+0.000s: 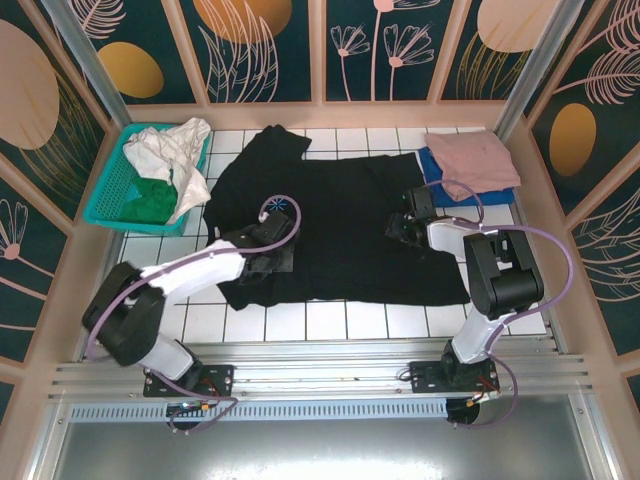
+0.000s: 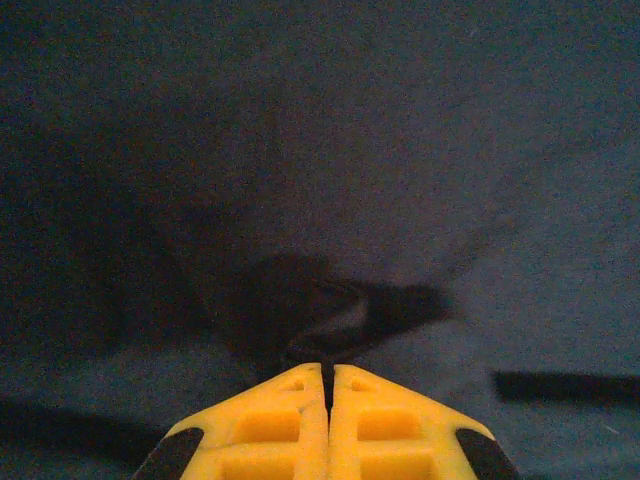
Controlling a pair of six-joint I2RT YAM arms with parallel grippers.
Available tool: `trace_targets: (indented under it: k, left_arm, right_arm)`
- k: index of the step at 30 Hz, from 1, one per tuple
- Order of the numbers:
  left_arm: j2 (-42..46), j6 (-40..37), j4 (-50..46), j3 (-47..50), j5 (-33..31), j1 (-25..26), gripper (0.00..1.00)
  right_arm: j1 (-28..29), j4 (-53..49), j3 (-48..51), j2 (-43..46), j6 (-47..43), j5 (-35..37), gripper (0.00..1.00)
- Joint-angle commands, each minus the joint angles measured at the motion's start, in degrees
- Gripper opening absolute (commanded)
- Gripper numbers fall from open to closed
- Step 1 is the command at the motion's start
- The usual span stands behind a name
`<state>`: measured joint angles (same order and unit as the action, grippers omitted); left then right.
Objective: Fold and stack the t-shirts
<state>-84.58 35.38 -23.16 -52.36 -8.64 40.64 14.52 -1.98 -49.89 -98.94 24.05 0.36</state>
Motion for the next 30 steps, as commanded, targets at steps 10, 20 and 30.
trace_targets:
  k: [10,20,30]
  left_arm:
    - [29.39,17.99,-3.23,18.38,6.31,16.37,0.03]
    - [51.62,18.71,15.52,32.24,13.17,20.35,0.31]
    - [43.17,22.91,-1.22,26.64,-10.47,18.98,0.84]
  right_arm:
    - [-2.61,-4.66,0.25,0.00,-1.20,1.47,0.53]
    - [-2.83,-6.68,-1.52,-1.48,-1.91,2.54,0.53]
    - [-1.33,-7.40,-2.87,-0.30,-1.20,0.93,0.53]
